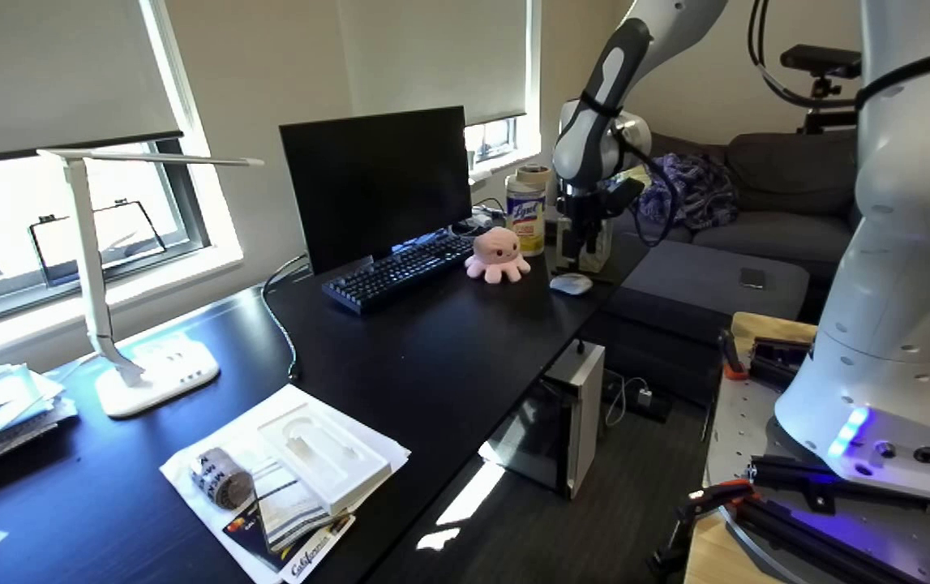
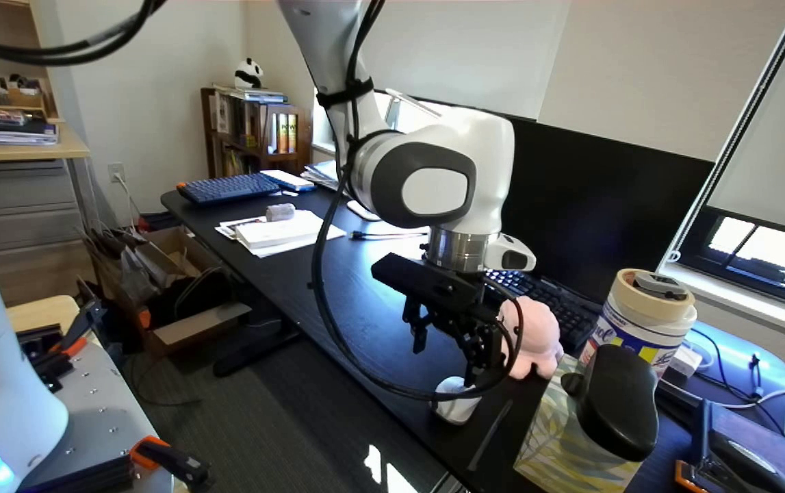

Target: Move the round package to the paper pile and move the mouse to the left side of the computer

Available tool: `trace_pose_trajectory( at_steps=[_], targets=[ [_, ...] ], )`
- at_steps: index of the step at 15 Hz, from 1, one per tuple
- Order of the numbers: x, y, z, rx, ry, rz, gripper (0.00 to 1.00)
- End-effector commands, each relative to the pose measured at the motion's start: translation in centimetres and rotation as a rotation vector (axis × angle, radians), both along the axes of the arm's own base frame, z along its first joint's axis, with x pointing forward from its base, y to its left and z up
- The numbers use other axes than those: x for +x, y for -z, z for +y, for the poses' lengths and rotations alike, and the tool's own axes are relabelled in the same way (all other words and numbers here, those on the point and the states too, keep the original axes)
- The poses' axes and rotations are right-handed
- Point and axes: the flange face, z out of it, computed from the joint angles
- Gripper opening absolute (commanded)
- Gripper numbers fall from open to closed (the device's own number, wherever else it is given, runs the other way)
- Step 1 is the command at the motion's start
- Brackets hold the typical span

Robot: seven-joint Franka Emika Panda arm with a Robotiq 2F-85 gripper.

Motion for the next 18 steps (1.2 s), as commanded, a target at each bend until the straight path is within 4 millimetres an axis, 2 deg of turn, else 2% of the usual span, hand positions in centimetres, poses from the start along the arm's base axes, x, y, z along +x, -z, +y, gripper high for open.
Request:
trace_pose_trajectory(
  at_steps=[1,4,13,17,18],
  targets=[
    [-0.5,1.7,-1.2,0.015,0.098,-0.035,1.0],
    [-0.7,2.8,-2.0,0.018,0.097,-0.044,1.0],
    [1.6,5.2,-2.8,0.03,0.0,-0.045,1.0],
    [1.9,6.4,-3.4,0.043,-0.013,-0.033,1.0],
    [2.0,6.7,-3.6,0.043,-0.014,-0.032,0.75]
  ],
)
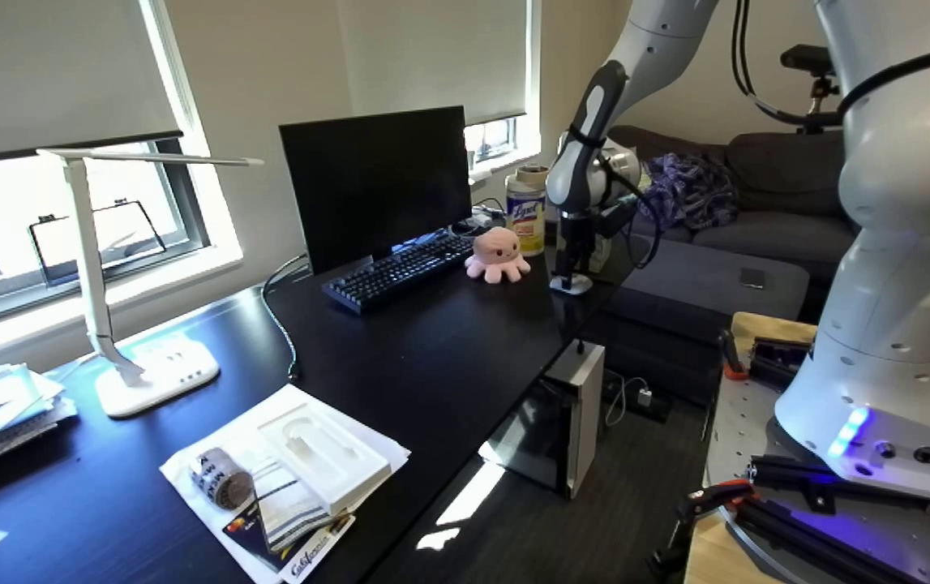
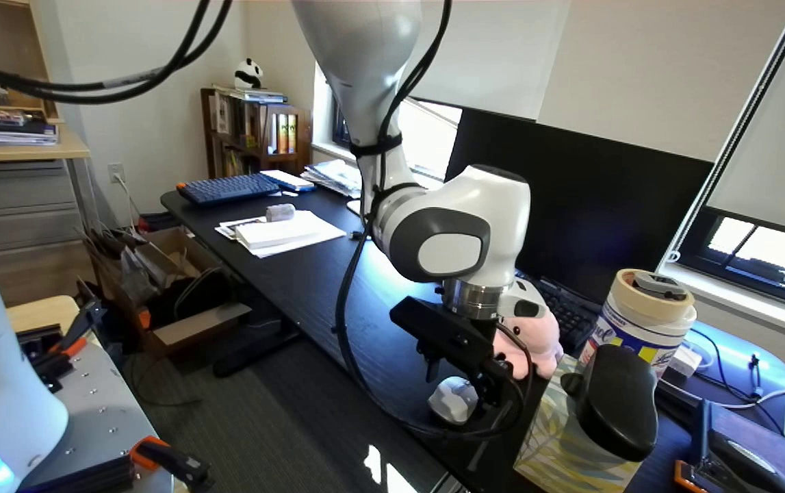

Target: Move the round package to the paper pile and move the mouse to the left side of the computer

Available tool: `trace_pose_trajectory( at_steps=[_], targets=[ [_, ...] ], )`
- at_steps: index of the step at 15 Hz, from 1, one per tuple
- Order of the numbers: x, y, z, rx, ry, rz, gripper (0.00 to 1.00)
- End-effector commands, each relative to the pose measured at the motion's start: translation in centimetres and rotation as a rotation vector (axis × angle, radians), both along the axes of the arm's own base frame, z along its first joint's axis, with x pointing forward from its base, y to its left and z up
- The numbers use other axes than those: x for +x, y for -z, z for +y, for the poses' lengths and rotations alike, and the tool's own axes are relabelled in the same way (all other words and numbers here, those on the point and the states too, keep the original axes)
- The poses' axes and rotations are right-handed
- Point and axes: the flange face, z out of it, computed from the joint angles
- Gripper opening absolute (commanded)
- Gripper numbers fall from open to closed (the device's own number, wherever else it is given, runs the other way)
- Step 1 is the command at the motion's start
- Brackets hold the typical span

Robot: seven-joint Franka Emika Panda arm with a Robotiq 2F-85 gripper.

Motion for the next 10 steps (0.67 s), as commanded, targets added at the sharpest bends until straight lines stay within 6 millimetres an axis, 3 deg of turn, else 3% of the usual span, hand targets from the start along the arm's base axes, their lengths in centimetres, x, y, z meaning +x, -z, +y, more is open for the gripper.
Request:
trace_pose_trajectory(
  at_steps=[1,5,10],
  targets=[
    [0.3,1.1,-1.1,0.009,-0.031,-0.003,0.74],
    [0.2,1.3,-1.0,0.004,-0.031,0.007,0.47],
    [0.0,-0.6,1.6,0.004,-0.055,-0.015,0.43]
  ],
)
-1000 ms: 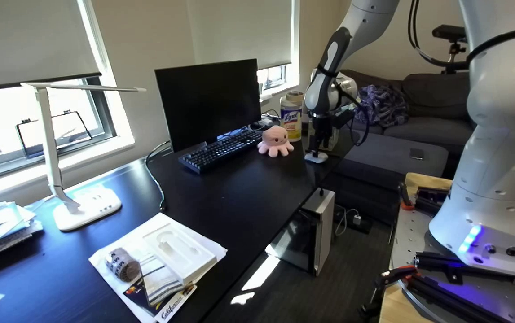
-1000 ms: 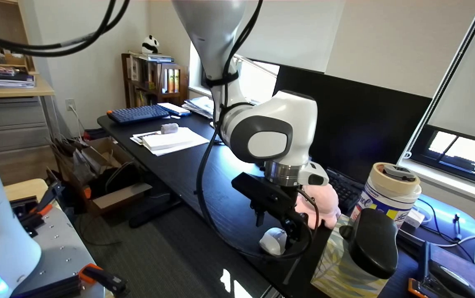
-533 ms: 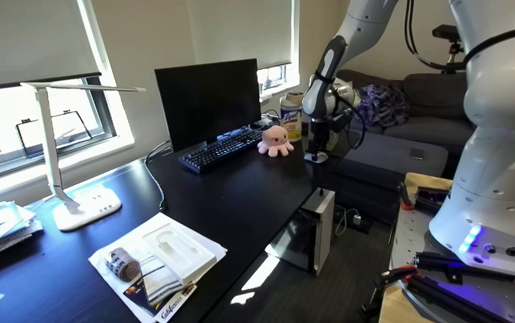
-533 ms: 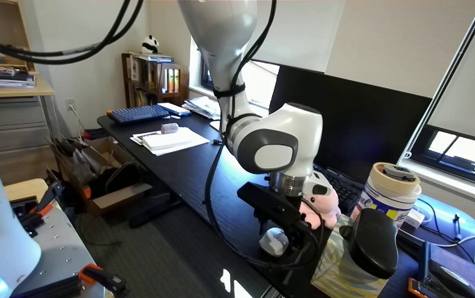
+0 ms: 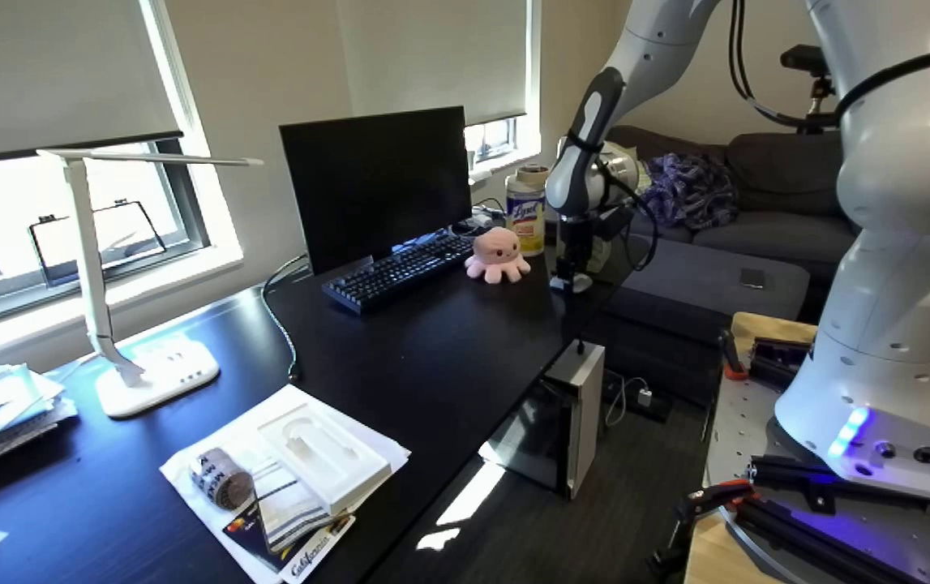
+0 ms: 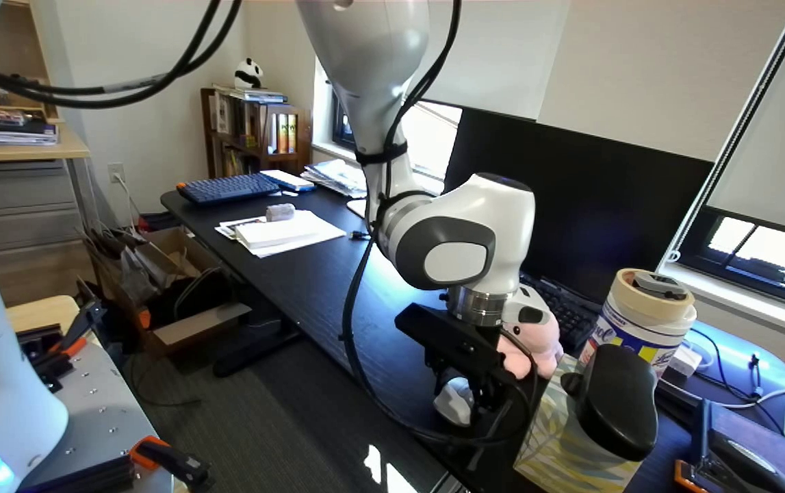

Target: Move the round package to the paper pile and move the mouse to the left side of the computer

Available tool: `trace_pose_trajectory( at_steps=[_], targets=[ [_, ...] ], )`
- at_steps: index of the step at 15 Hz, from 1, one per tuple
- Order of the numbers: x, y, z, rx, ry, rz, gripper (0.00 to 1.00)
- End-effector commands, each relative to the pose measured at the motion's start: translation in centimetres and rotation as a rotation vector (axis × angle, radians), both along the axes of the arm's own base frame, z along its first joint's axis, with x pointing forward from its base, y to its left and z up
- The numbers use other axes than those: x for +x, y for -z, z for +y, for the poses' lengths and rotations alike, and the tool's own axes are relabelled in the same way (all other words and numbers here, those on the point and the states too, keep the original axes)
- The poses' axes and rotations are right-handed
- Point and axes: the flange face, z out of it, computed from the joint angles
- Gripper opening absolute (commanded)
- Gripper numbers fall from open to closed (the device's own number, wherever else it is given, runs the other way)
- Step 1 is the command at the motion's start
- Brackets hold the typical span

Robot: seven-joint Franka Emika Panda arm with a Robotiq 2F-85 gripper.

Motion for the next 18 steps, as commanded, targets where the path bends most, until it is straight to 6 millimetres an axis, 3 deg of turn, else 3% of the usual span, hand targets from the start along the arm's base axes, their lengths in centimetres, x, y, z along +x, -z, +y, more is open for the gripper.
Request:
trace_pose_trajectory(
  at_steps=[1,4,7,11,15,17,18],
  targets=[
    [-0.4,-1.9,3.1,0.002,-0.046,-0.021,0.43],
    [0.1,-3.4,8.9,-0.005,-0.136,-0.039,0.43],
    [1.0,-4.8,16.3,-0.046,-0.294,-0.06,0.43],
    [3.3,-7.4,27.3,-0.122,-0.483,-0.08,0.43],
    [5.1,-11.0,38.4,-0.137,-0.566,-0.14,0.43],
    [5.0,-12.5,41.2,-0.125,-0.569,-0.158,0.43],
    [5.0,-12.8,41.5,-0.107,-0.565,-0.167,0.43]
  ],
)
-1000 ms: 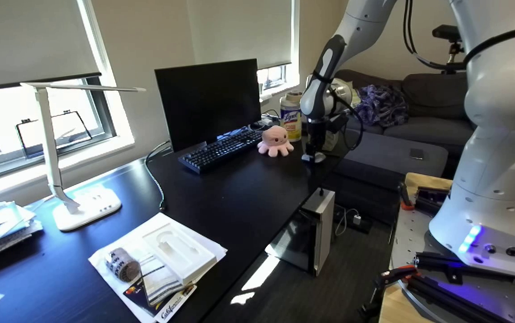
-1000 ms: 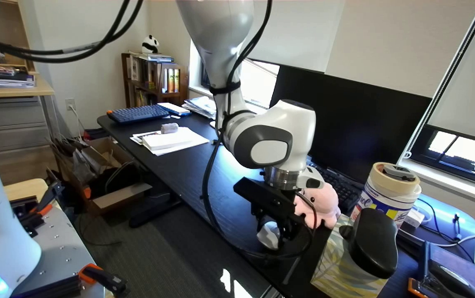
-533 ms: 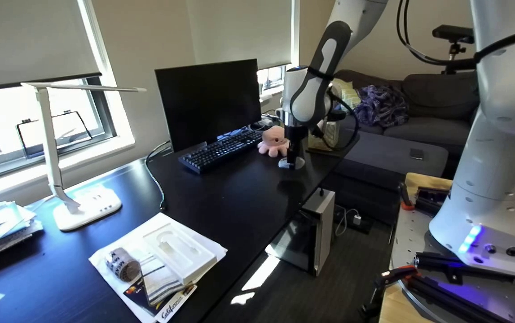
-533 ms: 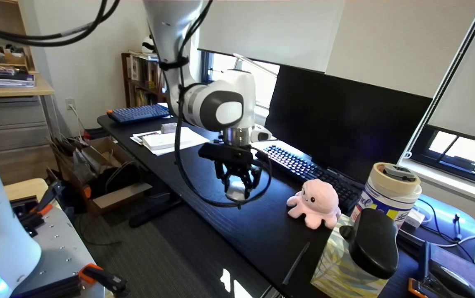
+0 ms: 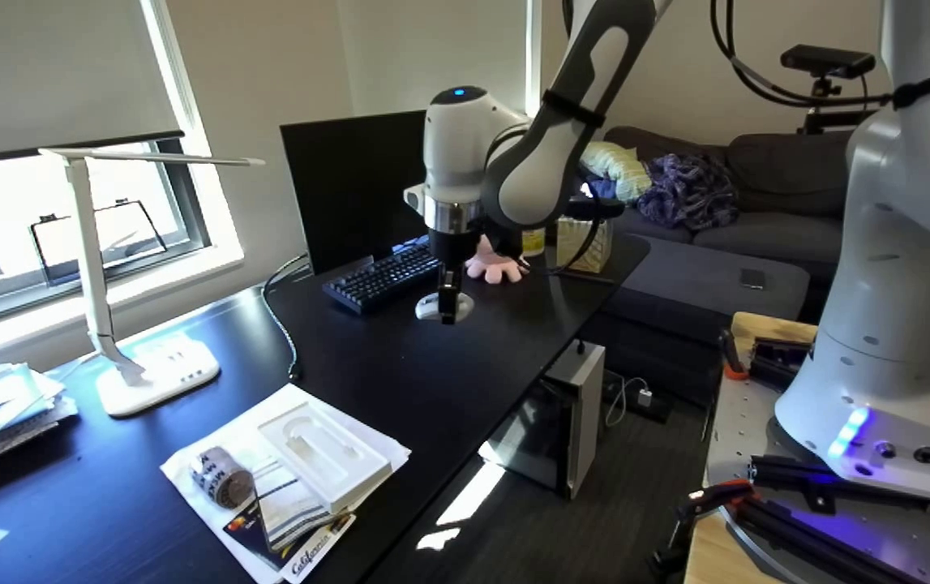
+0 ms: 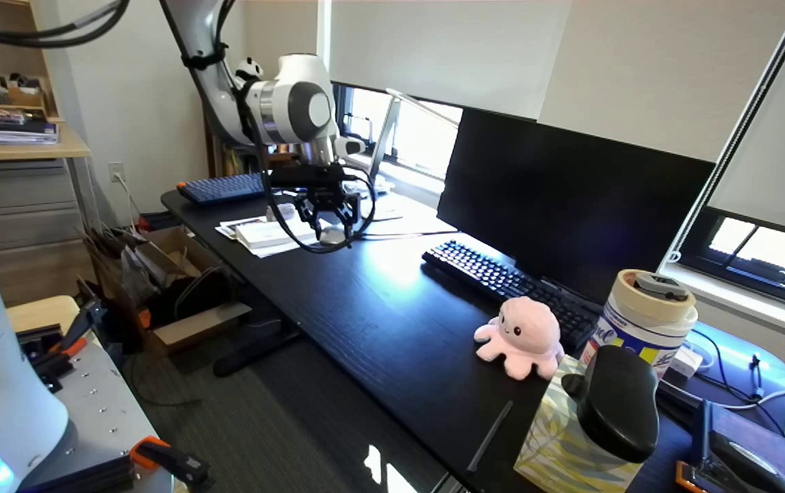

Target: Move the round package to the paper pile and move the mouse to the left side of the computer

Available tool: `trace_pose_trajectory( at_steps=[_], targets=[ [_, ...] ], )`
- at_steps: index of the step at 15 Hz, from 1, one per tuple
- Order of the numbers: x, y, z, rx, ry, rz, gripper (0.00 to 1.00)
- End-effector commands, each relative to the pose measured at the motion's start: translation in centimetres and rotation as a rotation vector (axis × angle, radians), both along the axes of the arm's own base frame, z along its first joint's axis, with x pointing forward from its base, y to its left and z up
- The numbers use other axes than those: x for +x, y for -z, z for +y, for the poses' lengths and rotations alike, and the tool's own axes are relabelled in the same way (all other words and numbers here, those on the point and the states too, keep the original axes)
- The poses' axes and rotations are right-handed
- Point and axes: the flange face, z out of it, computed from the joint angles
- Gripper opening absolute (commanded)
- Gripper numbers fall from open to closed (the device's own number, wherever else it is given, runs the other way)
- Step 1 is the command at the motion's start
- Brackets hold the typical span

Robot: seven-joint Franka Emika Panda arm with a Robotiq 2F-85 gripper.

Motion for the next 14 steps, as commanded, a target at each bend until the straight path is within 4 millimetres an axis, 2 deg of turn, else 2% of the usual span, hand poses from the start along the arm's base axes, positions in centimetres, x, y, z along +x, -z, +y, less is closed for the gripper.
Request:
trace_pose_trajectory(
  at_steps=[1,2,5,6,8,11,14],
  targets=[
    [-0.5,-2.2,0.3,0.032,0.012,-0.005,0.43],
    [0.0,-1.2,1.7,0.018,-0.001,-0.011,0.68],
    [0.1,-1.6,0.7,0.026,0.021,-0.014,0.68],
    [0.1,-1.6,0.4,0.025,0.026,-0.014,0.43],
    [-0.3,-0.4,2.0,0.057,0.08,0.013,0.43],
    [-1.2,2.2,5.6,0.189,0.155,0.018,0.43],
    [-2.0,4.5,7.9,0.271,0.308,0.015,0.43]
  ],
)
